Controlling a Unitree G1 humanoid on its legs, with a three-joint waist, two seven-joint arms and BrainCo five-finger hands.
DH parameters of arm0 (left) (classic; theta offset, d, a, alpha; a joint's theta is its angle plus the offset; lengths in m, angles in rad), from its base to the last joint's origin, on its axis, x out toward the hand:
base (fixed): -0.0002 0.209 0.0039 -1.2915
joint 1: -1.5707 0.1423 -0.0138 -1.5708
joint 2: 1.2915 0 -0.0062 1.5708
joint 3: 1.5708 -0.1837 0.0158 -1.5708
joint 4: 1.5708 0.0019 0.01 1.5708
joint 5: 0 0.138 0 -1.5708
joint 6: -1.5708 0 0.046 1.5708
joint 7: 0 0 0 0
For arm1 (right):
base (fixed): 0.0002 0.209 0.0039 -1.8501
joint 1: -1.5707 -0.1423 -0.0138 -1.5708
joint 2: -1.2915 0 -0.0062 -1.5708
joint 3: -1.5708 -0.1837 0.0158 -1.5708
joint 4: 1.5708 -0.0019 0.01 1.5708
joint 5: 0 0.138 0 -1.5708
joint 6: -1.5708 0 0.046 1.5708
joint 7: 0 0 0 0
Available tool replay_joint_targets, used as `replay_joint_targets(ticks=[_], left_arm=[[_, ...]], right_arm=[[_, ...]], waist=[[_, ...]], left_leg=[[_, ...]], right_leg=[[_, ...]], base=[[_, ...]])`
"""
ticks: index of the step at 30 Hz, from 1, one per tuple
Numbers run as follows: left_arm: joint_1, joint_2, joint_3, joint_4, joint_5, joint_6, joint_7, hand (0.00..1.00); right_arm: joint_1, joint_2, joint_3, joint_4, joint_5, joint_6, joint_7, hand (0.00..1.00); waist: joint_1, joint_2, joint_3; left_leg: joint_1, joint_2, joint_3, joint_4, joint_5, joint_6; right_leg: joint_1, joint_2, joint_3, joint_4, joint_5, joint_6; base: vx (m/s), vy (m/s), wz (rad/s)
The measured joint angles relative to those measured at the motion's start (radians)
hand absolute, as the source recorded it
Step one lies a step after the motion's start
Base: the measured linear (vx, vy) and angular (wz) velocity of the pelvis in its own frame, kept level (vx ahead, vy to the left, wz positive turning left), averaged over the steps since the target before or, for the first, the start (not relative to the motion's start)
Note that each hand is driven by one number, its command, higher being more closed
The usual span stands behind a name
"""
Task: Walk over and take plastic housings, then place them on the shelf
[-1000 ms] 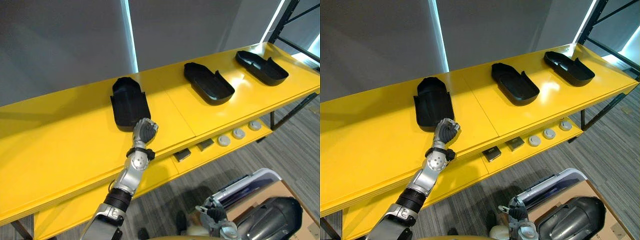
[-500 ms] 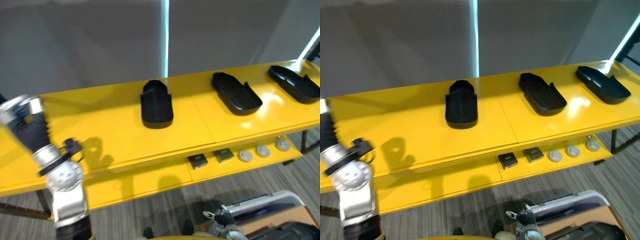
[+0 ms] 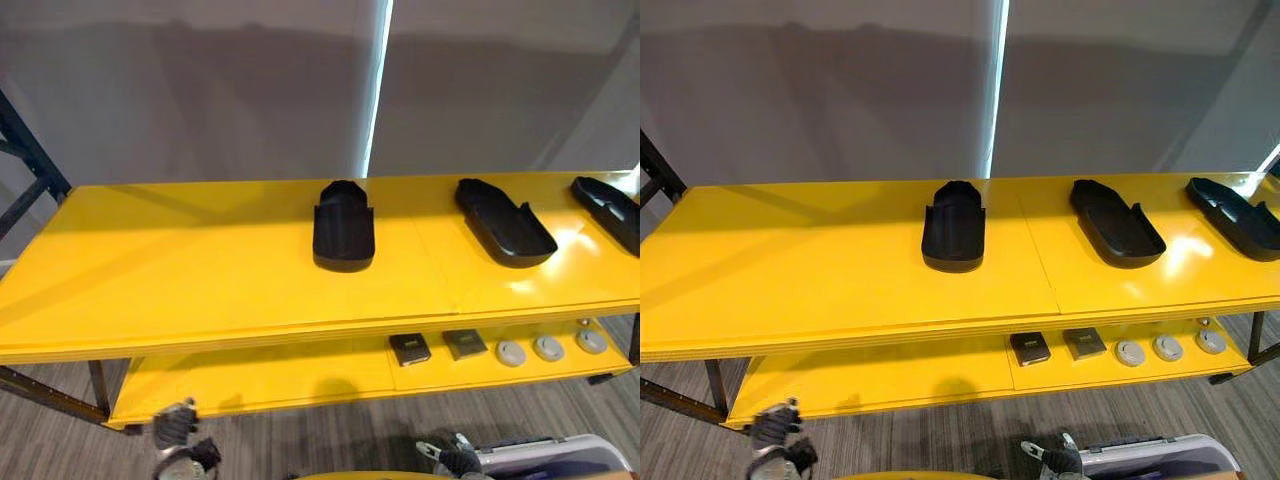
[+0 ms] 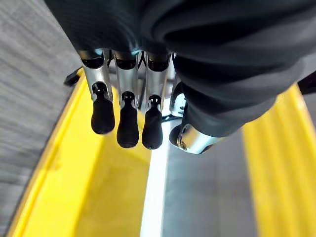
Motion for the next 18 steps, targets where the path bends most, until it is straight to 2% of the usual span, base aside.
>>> replay_joint_targets(ticks=[8, 18], left_arm=[[-0.001, 0.001, -0.073, 0.116, 0.060, 0.008, -0.007, 0.00], [-0.019, 0.015, -0.128, 0.124, 0.103, 0.008, -0.007, 0.00]], right_arm=[[-0.017, 0.013, -0.006, 0.009, 0.017, -0.006, -0.003, 0.00], [-0.028, 0.014, -0.011, 0.031, 0.016, -0.016, -0.007, 0.00]], waist=[[0.001, 0.019, -0.016], [-0.001, 0.018, -0.012]], left_leg=[[0.000, 0.017, 0.039, -0.001, -0.012, -0.006], [0.029, 0.032, 0.084, 0.003, -0.020, -0.021]], right_leg=[[-0.015, 0.017, 0.032, -0.003, -0.004, -0.010], [-0.011, 0.037, 0.085, -0.013, 0.009, -0.024]], base=[[0.00, -0.016, -0.13], [0.05, -0.010, -0.16]])
